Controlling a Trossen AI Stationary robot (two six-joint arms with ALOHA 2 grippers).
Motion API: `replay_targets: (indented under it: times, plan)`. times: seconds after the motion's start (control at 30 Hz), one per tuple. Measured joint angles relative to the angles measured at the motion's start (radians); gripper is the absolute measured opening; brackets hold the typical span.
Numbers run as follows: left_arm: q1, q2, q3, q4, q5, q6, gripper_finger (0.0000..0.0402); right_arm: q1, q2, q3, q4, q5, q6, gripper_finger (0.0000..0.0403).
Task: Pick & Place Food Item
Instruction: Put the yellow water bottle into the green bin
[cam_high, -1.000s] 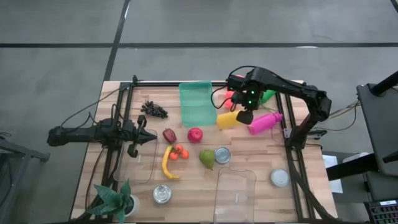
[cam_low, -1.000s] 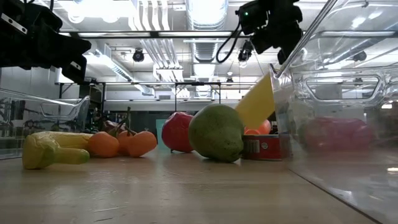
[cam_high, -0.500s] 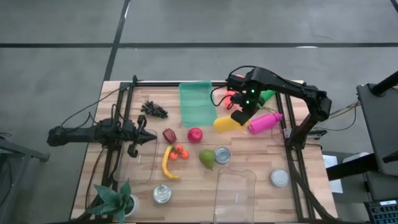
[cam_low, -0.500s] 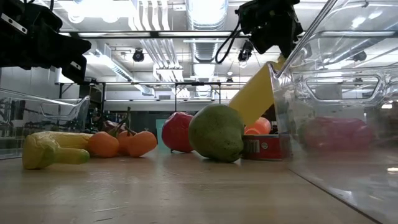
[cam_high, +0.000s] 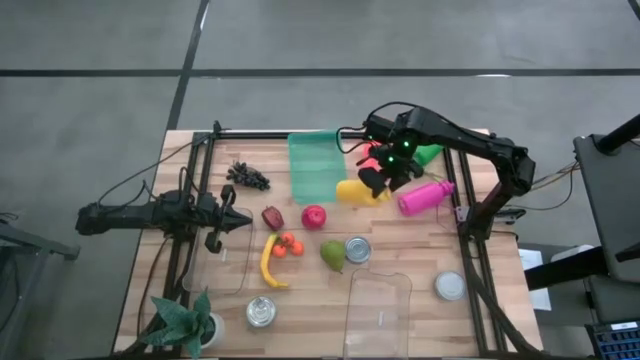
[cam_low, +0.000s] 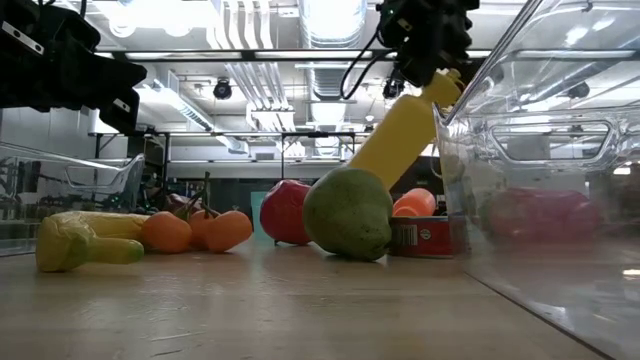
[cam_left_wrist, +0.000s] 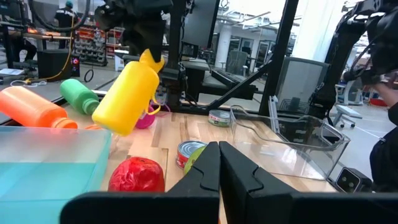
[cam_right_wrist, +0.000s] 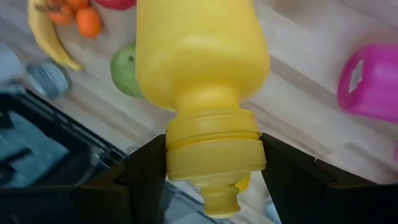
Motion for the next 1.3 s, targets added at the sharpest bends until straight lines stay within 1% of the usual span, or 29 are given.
replay_targets:
  times: [0.13,0.37,0.47,0.53,0.63,0.7,0.87,1.0,1.07,1.2,1.3]
  plan:
    - [0.000,0.000,0.000,0.000,0.000,0.000,0.0001,-0.002,-0.024,0.000,0.032,0.001,0.163,0.0231]
    - [0.000,0.000,0.000,0.000,0.000,0.000,0.0001,-0.003,-0.075,0.000,0.053,0.007,0.577,0.0231]
    - [0.000,0.000,0.000,0.000,0.000,0.000,0.0001,-0.003,-0.084,0.000,0.054,0.016,0.671,0.0231]
    - [0.000,0.000,0.000,0.000,0.000,0.000,0.0001,-0.003,-0.086,0.000,0.060,0.018,0.682,0.0231]
    - [0.000,0.000,0.000,0.000,0.000,0.000,0.0001,-0.002,-0.086,0.000,0.068,0.057,0.676,0.0231]
    - [0.000,0.000,0.000,0.000,0.000,0.000,0.0001,-0.002,-0.086,0.000,0.089,0.064,0.684,0.0231]
    - [0.000,0.000,0.000,0.000,0.000,0.000,0.0001,0.001,-0.086,0.000,0.095,0.013,0.718,0.0231]
    - [0.000,0.000,0.000,0.000,0.000,0.000,0.0001,0.000,-0.086,0.000,0.094,0.006,0.620,0.0231]
    - [0.000,0.000,0.000,0.000,0.000,0.000,0.0001,0.000,-0.086,0.000,0.084,0.004,0.610,0.0231]
    - [0.000,0.000,0.000,0.000,0.000,0.000,0.0001,0.000,-0.086,-0.003,0.075,0.004,0.646,0.0231]
    - [0.000,0.000,0.000,0.000,0.000,0.000,0.0001,-0.006,-0.086,-0.005,0.069,-0.001,0.704,0.0231]
